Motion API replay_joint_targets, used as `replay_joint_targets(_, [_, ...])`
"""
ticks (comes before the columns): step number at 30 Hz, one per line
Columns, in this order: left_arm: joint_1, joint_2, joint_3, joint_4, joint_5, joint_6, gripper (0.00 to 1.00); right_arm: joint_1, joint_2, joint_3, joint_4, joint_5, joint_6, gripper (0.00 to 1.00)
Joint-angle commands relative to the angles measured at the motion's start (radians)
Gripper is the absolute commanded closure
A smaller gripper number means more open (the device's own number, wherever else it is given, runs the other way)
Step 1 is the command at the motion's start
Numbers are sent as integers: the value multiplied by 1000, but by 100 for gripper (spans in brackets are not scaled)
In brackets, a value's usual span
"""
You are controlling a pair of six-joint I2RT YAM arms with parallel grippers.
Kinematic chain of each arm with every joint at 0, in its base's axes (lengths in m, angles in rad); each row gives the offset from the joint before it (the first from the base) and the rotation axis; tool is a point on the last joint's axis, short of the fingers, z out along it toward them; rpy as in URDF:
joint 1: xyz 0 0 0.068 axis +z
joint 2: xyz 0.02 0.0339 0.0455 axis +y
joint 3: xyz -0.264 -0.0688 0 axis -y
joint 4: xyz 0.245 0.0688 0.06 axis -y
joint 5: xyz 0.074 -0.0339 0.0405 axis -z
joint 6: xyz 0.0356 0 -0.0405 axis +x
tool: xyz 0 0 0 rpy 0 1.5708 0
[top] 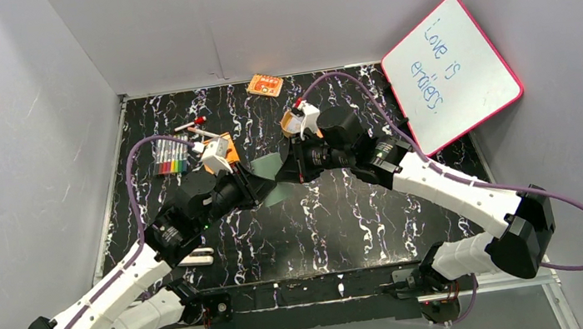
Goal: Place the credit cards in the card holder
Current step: Close the card holder.
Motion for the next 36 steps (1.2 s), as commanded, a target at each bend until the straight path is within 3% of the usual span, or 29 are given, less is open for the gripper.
replay_joint_targets(1, [-45, -61, 26, 217, 157, -34, 100, 33, 18, 18, 84, -32, 4, 86])
replay_joint_targets(10, [-46, -78, 24, 196, 139, -32, 100, 32, 12, 15, 87, -41, 6, 78])
replay_joint_targets(20, [-45, -144, 5, 71, 36, 6, 100, 33, -93, 30, 90, -171, -83, 40])
replay_joint_targets(25, [-45, -204, 5, 9, 22, 29, 100, 32, -218, 71, -2, -216, -223, 34])
replay_joint_targets(28, [-45, -246, 5, 31, 128, 95, 100, 32, -348, -13, 30, -183, -264, 34])
replay_joint_targets(31, [-44, -301, -20, 128, 311, 176, 100, 32, -459, -134, 168, -214, -235, 35])
replay_joint_targets(36, [-45, -317, -24, 212, 523, 189, 100, 33, -521, -261, 363, -252, -159, 34])
